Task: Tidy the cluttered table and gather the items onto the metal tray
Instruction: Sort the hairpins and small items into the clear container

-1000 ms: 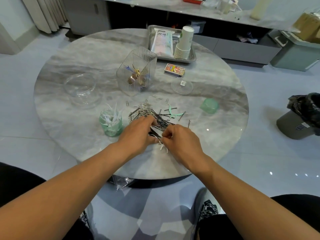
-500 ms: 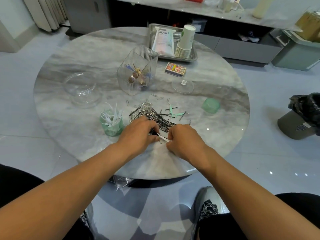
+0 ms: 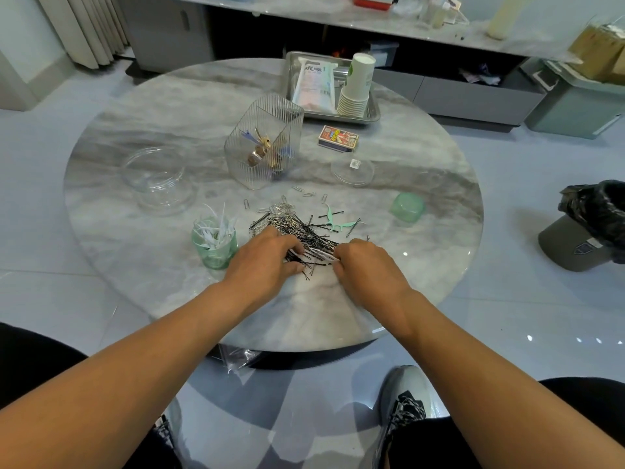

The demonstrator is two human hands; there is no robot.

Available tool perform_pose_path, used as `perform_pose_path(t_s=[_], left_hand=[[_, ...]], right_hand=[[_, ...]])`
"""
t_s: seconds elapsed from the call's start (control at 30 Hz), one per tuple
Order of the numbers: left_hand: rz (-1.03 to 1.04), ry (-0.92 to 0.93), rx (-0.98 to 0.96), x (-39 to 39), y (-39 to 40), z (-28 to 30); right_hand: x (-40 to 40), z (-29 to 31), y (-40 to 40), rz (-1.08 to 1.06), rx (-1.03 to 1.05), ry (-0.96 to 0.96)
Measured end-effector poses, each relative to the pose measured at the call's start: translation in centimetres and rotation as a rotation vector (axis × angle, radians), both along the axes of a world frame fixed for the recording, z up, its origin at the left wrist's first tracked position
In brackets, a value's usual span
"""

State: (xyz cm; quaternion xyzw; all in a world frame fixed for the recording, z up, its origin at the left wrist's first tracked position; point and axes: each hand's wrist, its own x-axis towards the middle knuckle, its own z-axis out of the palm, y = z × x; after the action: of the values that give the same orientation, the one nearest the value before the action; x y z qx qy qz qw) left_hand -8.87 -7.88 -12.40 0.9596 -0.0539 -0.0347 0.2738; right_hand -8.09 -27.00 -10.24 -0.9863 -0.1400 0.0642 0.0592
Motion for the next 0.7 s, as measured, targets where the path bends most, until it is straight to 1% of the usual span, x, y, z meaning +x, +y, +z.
perform_pose_path(t_s=[0.03,0.1,0.17,0.23,0.27,0.33,0.43,0.47,0.5,0.53,0.6,0.63,0.7], left_hand=[[0.015,-0.004,-0.035,0.1,-0.1,0.0],[0.07,0.012,-0.195,0.3,-0.5,0.3],[0.143,0.083,-0.45,0.6,-1.1,0.9],[0.23,0.174,-0.713,0.8,-1.7,1.5],[0.276,0.224,-0.832,0.8,-1.9,1.9],[0.332,0.339,-1.045,0.7,-2.2,2.8],[0.408,0.46,-1.272,0.9,-2.3,3.6],[0.45,0.485,-1.325,1.1,-2.2,3.7],[0.497,0.503,-1.361,1.3,-2.1,3.8],[0.542,0.515,-1.387,1.5,-1.9,3.8],[0.599,0.531,-1.411,1.7,-1.7,3.8],[0.617,0.543,-1.427,1.8,-1.6,3.9],[0.657,0.578,-1.473,1.9,-1.6,4.0]], right_hand=[[0.2,0.1,-0.2,-0.056,0.078,0.03],[0.6,0.5,-0.4,-0.212,0.333,0.103],[0.8,1.2,-0.4,-0.334,0.652,0.213],[0.8,1.7,-0.1,-0.395,0.966,0.385],[0.8,1.9,0.1,-0.413,1.081,0.46],[0.7,2.1,0.8,-0.419,1.183,0.567],[0.9,2.1,1.6,-0.389,1.188,0.651],[1.2,2.1,1.7,-0.397,1.177,0.633],[1.7,2.0,1.6,-0.407,1.136,0.569],[2.4,1.9,1.4,-0.415,1.046,0.451],[4.1,1.6,0.3,-0.43,0.753,0.164],[4.8,1.3,-0.3,-0.43,0.621,0.088],[6.1,0.7,-1.2,-0.419,0.469,0.089]])
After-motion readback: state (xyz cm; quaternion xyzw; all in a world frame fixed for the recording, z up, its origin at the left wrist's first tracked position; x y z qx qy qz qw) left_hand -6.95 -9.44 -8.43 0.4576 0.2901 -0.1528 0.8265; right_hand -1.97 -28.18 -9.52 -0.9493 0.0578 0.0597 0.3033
